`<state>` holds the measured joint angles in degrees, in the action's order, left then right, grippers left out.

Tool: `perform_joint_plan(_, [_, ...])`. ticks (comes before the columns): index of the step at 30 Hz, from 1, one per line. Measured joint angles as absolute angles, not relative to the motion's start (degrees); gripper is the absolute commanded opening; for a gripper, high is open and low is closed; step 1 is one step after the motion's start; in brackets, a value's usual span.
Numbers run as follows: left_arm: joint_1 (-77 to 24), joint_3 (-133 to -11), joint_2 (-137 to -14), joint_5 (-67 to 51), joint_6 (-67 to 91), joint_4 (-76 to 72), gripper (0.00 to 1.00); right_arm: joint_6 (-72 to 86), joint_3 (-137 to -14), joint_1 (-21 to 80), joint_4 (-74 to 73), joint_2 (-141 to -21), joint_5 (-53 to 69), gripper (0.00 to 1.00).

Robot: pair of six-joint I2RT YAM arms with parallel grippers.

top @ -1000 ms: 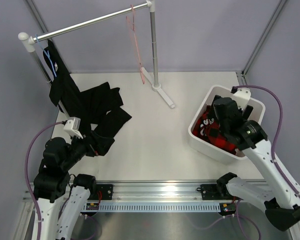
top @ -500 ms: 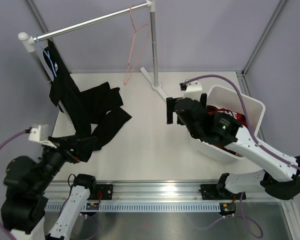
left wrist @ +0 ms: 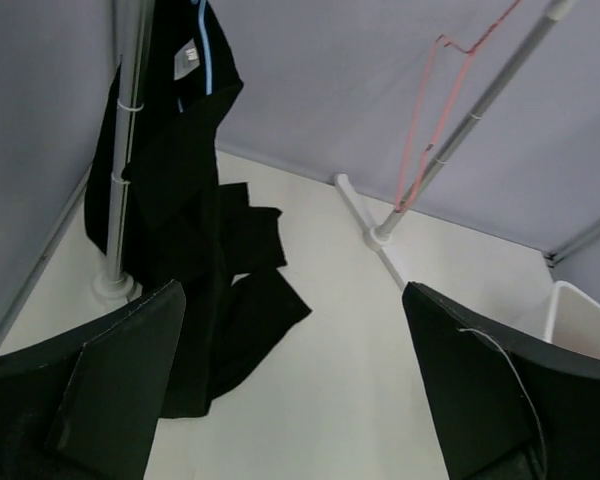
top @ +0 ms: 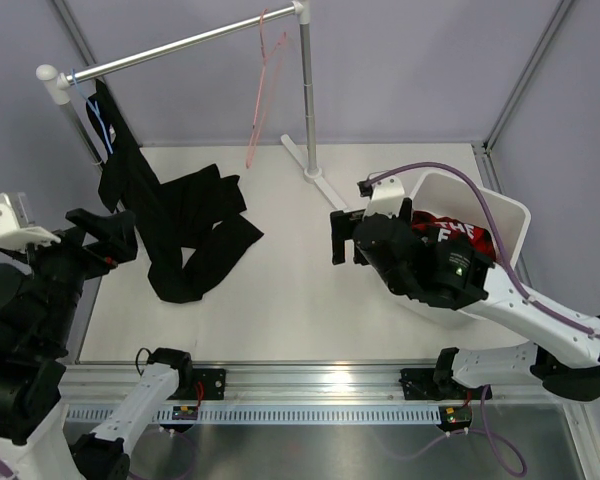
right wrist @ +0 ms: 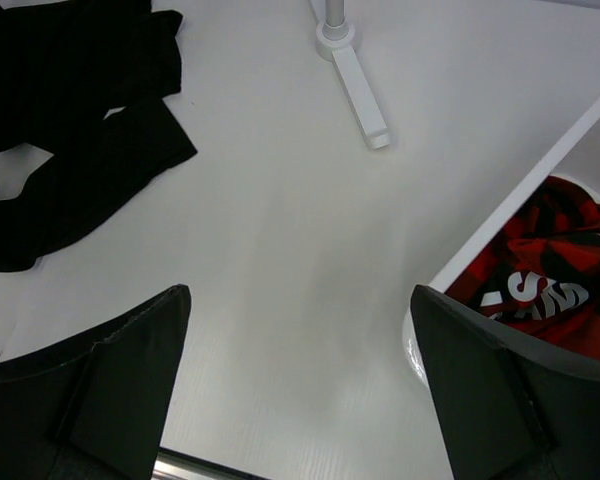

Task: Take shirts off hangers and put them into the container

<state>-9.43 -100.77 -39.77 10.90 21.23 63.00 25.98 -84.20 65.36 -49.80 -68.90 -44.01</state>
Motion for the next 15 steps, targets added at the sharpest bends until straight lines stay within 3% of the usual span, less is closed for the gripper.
perform_joint_plan(9, [-9.43,-95.04,-45.08,16.88,18.17,59.99,0.95,26.17,-80.44,65.65,-49.74,-60.64,-44.05,0.99])
perform_joint_plan(15, [-9.43,-86.54,-46.33,20.27,16.86,56.07,0.88,26.13,-79.07,65.65,-49.30,-59.81,-44.05,0.99])
